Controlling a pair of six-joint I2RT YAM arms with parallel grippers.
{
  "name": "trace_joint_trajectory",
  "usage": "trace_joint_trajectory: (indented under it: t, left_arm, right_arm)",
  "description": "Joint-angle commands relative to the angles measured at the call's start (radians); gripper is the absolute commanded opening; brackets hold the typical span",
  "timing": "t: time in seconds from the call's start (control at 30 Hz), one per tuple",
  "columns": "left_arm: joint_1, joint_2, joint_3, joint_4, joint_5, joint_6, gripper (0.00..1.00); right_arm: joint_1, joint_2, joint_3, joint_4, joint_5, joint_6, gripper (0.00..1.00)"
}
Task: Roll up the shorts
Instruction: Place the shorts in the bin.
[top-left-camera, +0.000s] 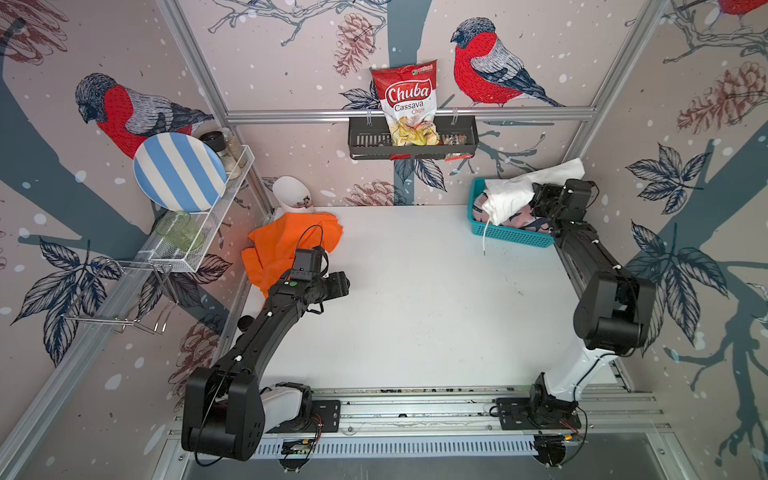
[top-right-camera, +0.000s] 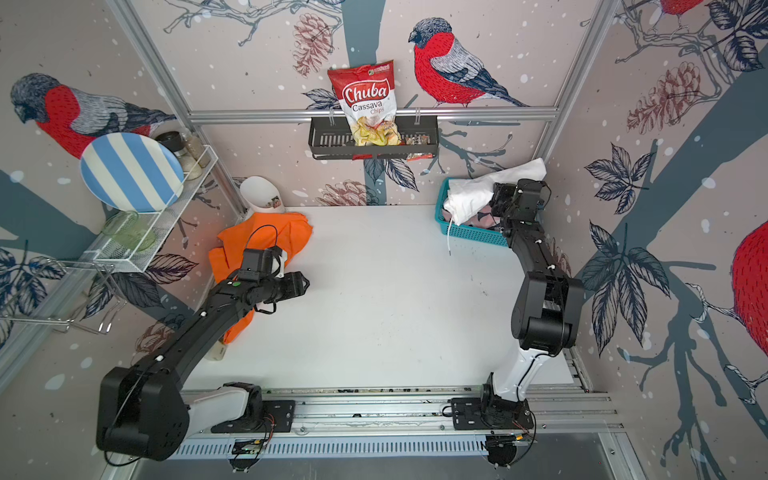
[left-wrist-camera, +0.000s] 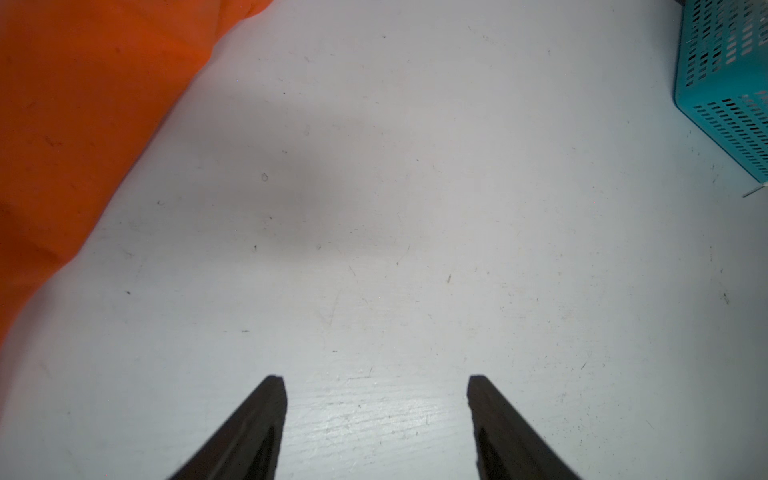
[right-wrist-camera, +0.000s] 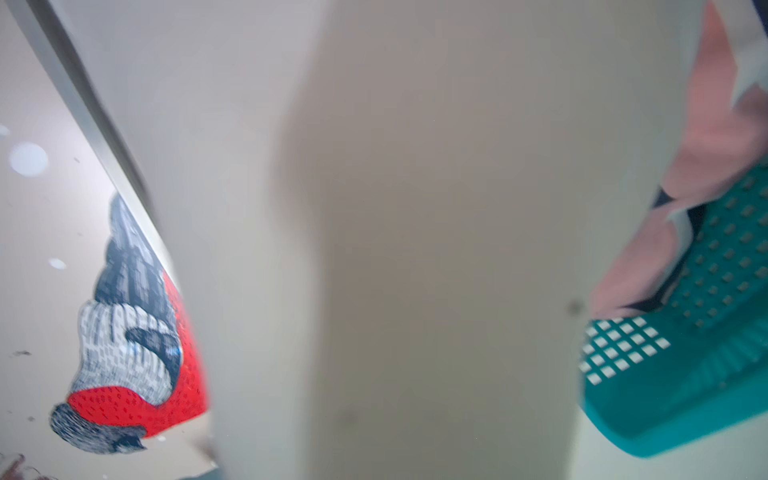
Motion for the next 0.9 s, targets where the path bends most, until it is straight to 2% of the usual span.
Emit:
trace_joint_trajectory:
  t: [0.0, 0.3, 0.4, 0.57, 0.87]
  left_arm:
    - [0.002, 0.006, -0.001, 0.01, 0.004, 0.014, 0.72]
    - [0.002, 0.008, -0.004, 0.011, 0.017, 0.016, 0.71]
    - [0.002, 0.005, -0.008, 0.016, 0.017, 0.015, 0.71]
    - [0.003, 0.018, 0.0, 0.013, 0.022, 0.018, 0.71]
    - [0.002, 0.019, -0.007, 0.013, 0.027, 0.016, 0.71]
  right_arm:
    - [-0.011, 0.035, 0.079, 0.038, 0.103, 0.096, 0.21]
    - [-0.022, 0.176, 0.312, -0.038, 0.244, 0.037, 0.21]
    - [-0.017, 0.218, 0.351, -0.068, 0.246, 0.021, 0.2]
    - [0.05, 0.209, 0.24, -0.073, 0.335, 0.021, 0.2]
    - [0.14, 0.28, 0.191, -0.253, 0.502, 0.168, 0.23]
